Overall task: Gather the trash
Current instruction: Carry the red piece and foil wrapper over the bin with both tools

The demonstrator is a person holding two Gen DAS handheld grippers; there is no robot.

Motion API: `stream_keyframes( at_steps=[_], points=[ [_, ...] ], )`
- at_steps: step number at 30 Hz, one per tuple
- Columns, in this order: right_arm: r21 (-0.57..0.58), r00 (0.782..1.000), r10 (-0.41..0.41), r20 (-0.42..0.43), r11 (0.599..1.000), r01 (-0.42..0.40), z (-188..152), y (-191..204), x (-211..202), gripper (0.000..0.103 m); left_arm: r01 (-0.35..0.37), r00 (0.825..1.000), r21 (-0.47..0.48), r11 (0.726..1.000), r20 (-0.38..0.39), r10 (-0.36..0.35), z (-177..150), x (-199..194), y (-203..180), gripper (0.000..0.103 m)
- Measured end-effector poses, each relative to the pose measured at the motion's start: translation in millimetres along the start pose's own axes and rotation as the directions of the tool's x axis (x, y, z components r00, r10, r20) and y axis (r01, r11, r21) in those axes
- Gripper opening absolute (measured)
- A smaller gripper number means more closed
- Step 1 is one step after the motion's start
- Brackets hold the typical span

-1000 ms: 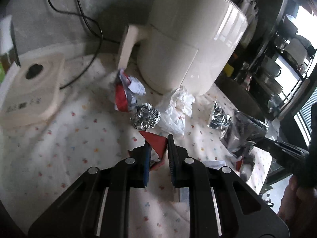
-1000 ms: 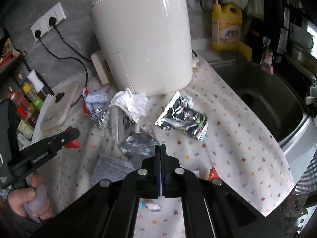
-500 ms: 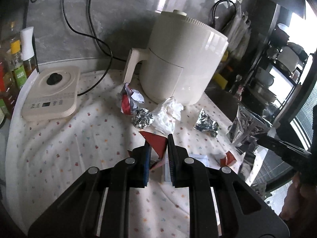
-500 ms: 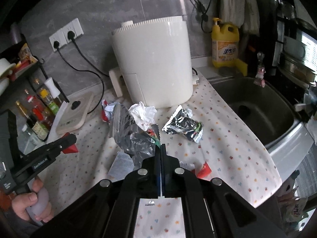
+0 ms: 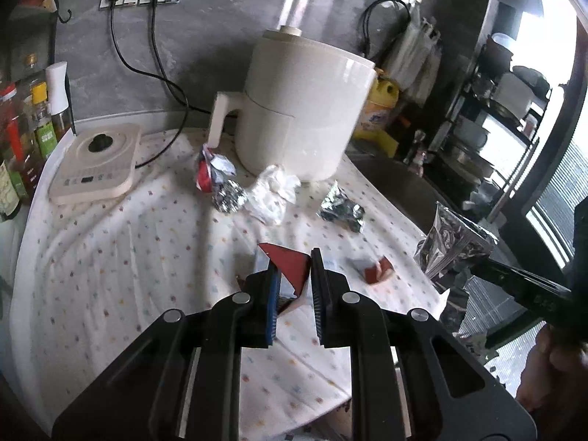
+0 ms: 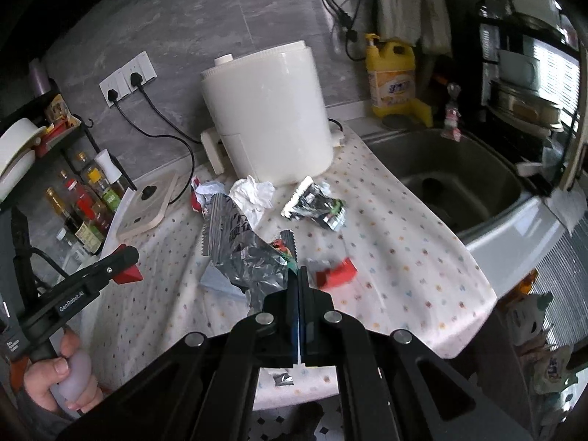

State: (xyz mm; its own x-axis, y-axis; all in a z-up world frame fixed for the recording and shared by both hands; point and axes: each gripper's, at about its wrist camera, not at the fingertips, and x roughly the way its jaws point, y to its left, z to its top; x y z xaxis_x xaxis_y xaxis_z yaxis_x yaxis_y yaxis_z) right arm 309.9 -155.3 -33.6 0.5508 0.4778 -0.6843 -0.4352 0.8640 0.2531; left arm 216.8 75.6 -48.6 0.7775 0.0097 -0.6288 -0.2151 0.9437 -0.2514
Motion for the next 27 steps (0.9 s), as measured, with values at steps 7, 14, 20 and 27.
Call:
stream_keyframes(
  at_steps=[7,14,20,27],
  points=[
    [0.036,1.0,-0.006,-0.021,0.999,0.007,-34.3,-30.8,-23.5,0.001,0.008,1.0,0.032,0.999,-0.03,-0.007,-24.3,-7.6,-32.2,0.016],
    [0.07,0.998,-0.035,-0.046,0.997,0.038,-66.8,-59.0,-43.8,0.001,0.045,0.997,0.05,0.998,-0.066,-0.042,-54.5,-5.2,-66.0,0.016],
    [0.109,0.995,-0.079,-0.067,0.99,0.086,-100.7,-89.5,-65.7,0.001,0.106,0.987,0.088,0.99,-0.13,-0.094,-83.9,7.3,-101.3,0.016],
    [0.181,0.983,-0.116,-0.14,0.973,0.141,-151.0,-133.3,-72.9,0.001,0.17,0.964,0.12,0.978,-0.226,-0.14,-122.8,28.1,-140.7,0.016]
  ],
)
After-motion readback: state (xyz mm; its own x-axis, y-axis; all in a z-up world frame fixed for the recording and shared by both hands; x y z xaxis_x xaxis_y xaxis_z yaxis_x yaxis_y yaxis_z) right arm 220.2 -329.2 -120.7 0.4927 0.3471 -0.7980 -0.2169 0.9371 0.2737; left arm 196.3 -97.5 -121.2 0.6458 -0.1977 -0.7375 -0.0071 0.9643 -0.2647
